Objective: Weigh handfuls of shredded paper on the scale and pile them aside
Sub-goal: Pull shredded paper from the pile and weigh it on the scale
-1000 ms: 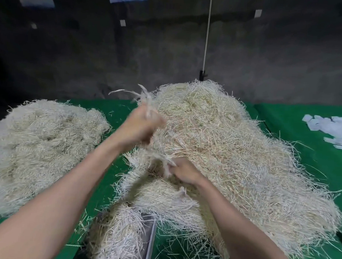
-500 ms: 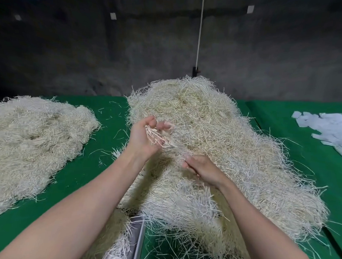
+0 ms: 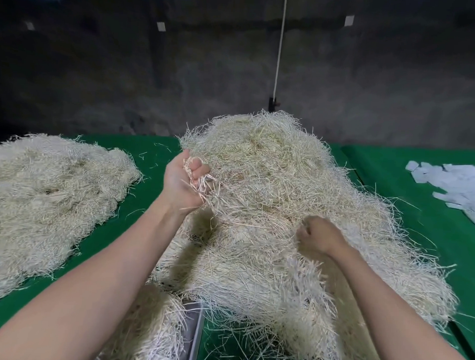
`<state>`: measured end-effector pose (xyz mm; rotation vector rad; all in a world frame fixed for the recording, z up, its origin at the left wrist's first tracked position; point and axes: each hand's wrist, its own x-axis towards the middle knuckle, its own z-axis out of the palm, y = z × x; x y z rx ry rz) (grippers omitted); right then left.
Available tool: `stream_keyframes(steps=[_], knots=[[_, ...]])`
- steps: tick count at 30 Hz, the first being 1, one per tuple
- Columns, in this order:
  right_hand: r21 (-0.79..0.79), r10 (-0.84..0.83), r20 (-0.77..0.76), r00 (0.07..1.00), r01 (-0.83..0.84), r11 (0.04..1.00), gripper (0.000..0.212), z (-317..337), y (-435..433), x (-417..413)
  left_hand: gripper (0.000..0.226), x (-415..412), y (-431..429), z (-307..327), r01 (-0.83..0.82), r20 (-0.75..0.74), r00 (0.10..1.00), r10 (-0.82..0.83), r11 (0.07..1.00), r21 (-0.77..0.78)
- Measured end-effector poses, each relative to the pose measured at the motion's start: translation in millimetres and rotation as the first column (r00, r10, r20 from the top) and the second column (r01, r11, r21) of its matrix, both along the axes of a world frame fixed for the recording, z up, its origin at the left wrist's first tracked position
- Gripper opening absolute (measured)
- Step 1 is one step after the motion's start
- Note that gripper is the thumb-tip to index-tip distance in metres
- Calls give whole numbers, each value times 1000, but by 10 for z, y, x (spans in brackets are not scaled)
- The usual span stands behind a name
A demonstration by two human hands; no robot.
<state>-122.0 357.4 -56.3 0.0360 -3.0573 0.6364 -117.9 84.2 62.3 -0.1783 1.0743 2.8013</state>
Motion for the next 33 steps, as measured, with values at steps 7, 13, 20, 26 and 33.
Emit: stream_keyframes(steps=[7,13,20,26,33], knots=[[-564,29,-345,938,-232,792,18,1084,-842,202,52,236,-150,245,-68,-145,988,46,986,-153],[-814,451,-59,890,-305,495,76,1255,-1370,329,53,490,-530,488,-182,-282,952,122,963,-199],[-994,550,99,829,112,10,26,997,-2290,781,46,767,-848,156,-121,-283,956,78,983,-138],[-976,319,127,939,60,211,40,750,-2646,1140,28,1117,-1154,-458,97,-105,986,-129,958,-270],[-860,8,146,989,123,496,14,422,-2730,1344,58,1310,-1735,-902,101,71,995,-72,672,-733]])
